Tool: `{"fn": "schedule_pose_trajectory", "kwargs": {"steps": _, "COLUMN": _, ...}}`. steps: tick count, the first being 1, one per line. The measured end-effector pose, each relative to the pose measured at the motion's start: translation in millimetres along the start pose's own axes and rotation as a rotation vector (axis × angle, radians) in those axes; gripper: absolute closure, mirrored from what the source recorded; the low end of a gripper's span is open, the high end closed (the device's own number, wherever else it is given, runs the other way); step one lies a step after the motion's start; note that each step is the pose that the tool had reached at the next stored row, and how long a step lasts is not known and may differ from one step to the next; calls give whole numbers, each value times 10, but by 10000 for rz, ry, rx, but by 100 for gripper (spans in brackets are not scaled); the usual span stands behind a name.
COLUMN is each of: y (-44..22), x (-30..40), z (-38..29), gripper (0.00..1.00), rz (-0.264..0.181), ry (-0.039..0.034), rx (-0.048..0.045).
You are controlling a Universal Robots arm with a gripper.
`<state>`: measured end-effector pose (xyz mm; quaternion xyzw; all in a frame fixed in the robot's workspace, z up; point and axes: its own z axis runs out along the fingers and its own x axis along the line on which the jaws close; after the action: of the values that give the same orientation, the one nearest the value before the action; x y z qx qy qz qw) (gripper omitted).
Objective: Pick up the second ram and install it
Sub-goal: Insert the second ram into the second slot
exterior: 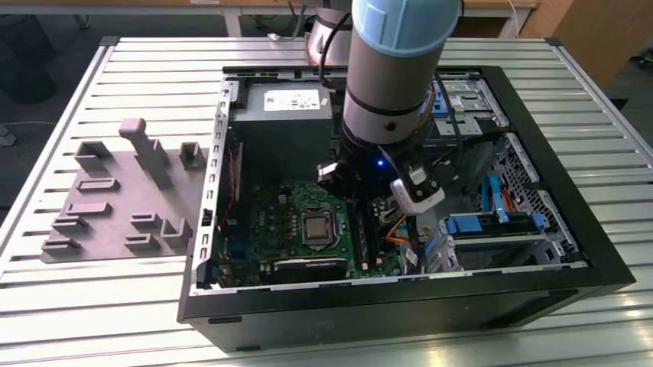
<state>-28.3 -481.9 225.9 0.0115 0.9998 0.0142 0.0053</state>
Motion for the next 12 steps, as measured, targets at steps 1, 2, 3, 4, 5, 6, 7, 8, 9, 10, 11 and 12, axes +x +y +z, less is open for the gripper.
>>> {"fn": "schedule_pose_trajectory", "kwargs": {"steps": 1, "y": 0, "x": 0, "z": 4, "gripper": 86, "rz": 4, "ry": 1, "rx": 1}}
{"fn": "schedule_pose_trajectory", "kwargs": {"steps": 2, "y": 0, "x": 0, "z": 8, "gripper": 86, "rz": 8, "ry": 0, "rx": 1}}
{"fn": "schedule_pose_trajectory", "kwargs": {"steps": 3, "y": -1, "x": 0, "z": 12, "gripper": 86, "rz": 12, "ry": 0, "rx": 1}}
{"fn": "schedule_pose_trajectory", "kwargs": {"steps": 4, "y": -1, "x": 0, "z": 16, "gripper": 86, "rz": 15, "ry": 0, "rx": 1}}
{"fn": "schedule_pose_trajectory", "kwargs": {"steps": 5, "y": -1, "x": 0, "z": 19, "gripper": 86, "rz": 18, "ry": 0, "rx": 2}}
{"fn": "schedule_pose_trajectory", "kwargs": {"steps": 6, "y": -1, "x": 0, "z": 23, "gripper": 86, "rz": 21, "ry": 0, "rx": 2}}
{"fn": "schedule_pose_trajectory", "kwargs": {"steps": 7, "y": -1, "x": 0, "z": 27, "gripper": 86, "rz": 24, "ry": 0, "rx": 3}}
{"fn": "schedule_pose_trajectory", "kwargs": {"steps": 8, "y": -1, "x": 0, "z": 30, "gripper": 86, "rz": 27, "ry": 0, "rx": 3}}
{"fn": "schedule_pose_trajectory", "kwargs": {"steps": 9, "y": -1, "x": 0, "z": 33, "gripper": 86, "rz": 30, "ry": 0, "rx": 3}}
{"fn": "schedule_pose_trajectory", "kwargs": {"steps": 10, "y": -1, "x": 0, "z": 35, "gripper": 86, "rz": 33, "ry": 0, "rx": 3}}
{"fn": "schedule_pose_trajectory", "kwargs": {"steps": 11, "y": -1, "x": 0, "z": 38, "gripper": 86, "rz": 36, "ry": -1, "rx": 2}}
{"fn": "schedule_pose_trajectory", "kwargs": {"steps": 12, "y": -1, "x": 0, "z": 41, "gripper": 86, "rz": 39, "ry": -1, "rx": 2}}
